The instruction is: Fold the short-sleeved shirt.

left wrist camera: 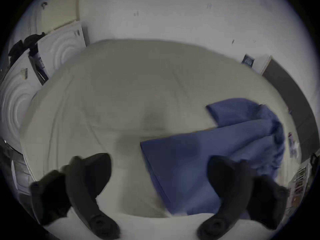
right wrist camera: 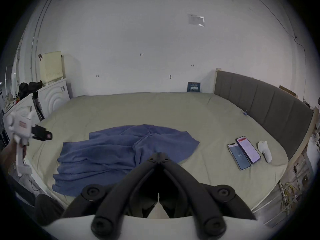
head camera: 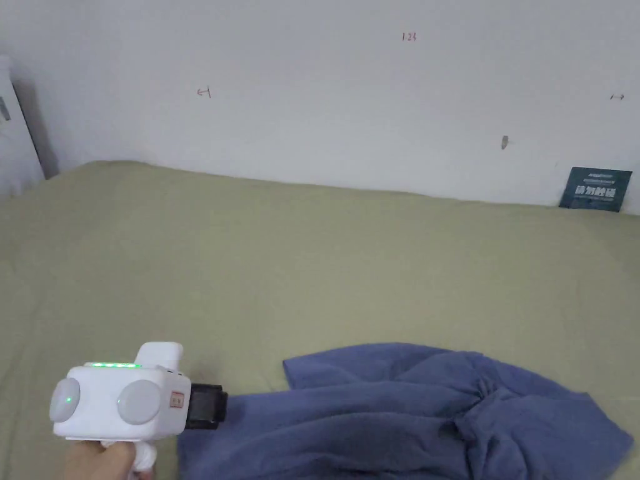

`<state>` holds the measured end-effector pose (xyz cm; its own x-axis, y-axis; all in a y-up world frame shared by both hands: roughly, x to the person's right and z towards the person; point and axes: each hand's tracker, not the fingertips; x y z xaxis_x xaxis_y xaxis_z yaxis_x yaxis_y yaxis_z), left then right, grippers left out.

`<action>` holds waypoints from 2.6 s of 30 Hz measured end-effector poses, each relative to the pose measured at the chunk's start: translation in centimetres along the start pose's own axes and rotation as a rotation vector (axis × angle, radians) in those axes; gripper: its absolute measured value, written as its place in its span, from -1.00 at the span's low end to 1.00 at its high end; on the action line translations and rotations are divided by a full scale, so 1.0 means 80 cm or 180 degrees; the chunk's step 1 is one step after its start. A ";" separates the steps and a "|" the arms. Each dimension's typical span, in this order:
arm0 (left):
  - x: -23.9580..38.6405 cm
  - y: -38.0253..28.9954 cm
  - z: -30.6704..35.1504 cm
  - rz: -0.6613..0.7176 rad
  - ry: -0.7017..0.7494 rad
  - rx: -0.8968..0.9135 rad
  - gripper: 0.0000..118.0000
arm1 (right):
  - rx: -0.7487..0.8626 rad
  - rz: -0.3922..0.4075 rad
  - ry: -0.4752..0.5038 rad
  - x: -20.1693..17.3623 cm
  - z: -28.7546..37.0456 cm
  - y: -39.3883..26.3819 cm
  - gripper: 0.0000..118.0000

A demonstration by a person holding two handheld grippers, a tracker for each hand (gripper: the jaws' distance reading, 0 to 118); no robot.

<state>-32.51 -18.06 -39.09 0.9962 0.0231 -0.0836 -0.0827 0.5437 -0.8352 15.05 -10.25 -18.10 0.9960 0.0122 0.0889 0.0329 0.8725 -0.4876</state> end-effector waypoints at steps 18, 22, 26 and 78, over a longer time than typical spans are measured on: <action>0.014 -0.008 -0.014 -0.0126 -0.0204 -0.0116 -0.99 | -0.0760 0.0093 -0.0278 0.109 -0.216 0.035 -1.00; 0.019 -0.005 -0.019 -0.0153 -0.0180 -0.0142 -0.99 | -0.1153 -0.0144 -0.0220 0.147 -0.301 0.052 -0.32; 0.020 -0.004 -0.020 -0.0207 -0.0151 -0.0142 -0.99 | -0.1204 0.0063 -0.0358 0.161 -0.349 0.066 0.88; 0.019 0.346 0.348 -0.0002 0.0874 0.1947 -0.99 | 0.0696 0.0025 -0.0387 0.137 -0.110 0.514 -0.98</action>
<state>-32.58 20.41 -47.21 0.9468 -0.1476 -0.2861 0.0280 0.9231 -0.3835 28.08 21.47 -44.82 0.9783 0.0665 0.1962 -0.0068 0.9569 -0.2904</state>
